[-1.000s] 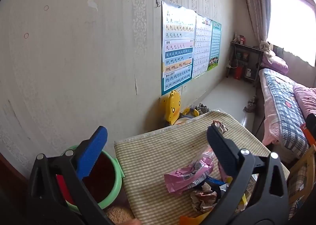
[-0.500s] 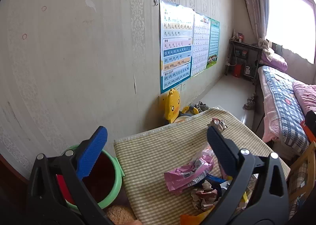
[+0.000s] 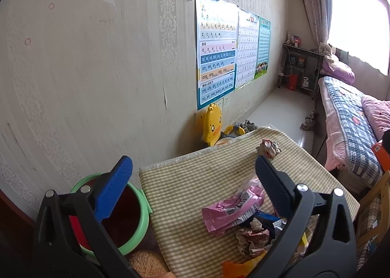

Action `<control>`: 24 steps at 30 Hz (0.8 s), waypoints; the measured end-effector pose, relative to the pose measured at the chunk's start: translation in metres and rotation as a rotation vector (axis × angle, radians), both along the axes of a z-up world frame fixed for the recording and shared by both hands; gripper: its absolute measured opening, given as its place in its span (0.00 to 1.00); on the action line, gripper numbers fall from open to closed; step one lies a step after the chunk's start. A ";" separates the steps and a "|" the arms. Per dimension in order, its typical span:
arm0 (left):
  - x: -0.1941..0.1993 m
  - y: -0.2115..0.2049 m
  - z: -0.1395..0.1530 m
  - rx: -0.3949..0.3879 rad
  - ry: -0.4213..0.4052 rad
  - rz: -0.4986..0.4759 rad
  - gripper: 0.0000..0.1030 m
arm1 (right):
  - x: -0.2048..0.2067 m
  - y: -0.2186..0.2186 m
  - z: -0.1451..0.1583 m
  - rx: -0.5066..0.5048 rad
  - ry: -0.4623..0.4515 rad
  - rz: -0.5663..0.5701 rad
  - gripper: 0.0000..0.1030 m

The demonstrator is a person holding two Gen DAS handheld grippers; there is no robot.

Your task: Collect trash

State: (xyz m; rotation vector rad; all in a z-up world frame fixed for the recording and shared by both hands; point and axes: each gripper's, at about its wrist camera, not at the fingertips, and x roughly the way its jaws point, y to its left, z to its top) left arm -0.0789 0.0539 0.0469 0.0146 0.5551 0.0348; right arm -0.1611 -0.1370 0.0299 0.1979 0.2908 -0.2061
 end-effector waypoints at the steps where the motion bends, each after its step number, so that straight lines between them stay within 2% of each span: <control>1: 0.001 -0.003 0.000 0.005 0.002 0.000 0.96 | -0.001 0.000 0.000 -0.001 -0.003 0.000 0.93; 5: 0.002 -0.007 -0.009 0.020 0.014 -0.004 0.96 | -0.002 -0.001 -0.002 -0.017 -0.008 -0.004 0.93; 15: 0.005 -0.020 -0.017 0.056 0.009 -0.010 0.96 | 0.001 -0.020 -0.010 0.050 0.012 -0.015 0.93; 24: 0.009 -0.022 -0.023 0.050 0.017 0.000 0.96 | 0.004 -0.022 -0.013 0.060 0.031 -0.022 0.93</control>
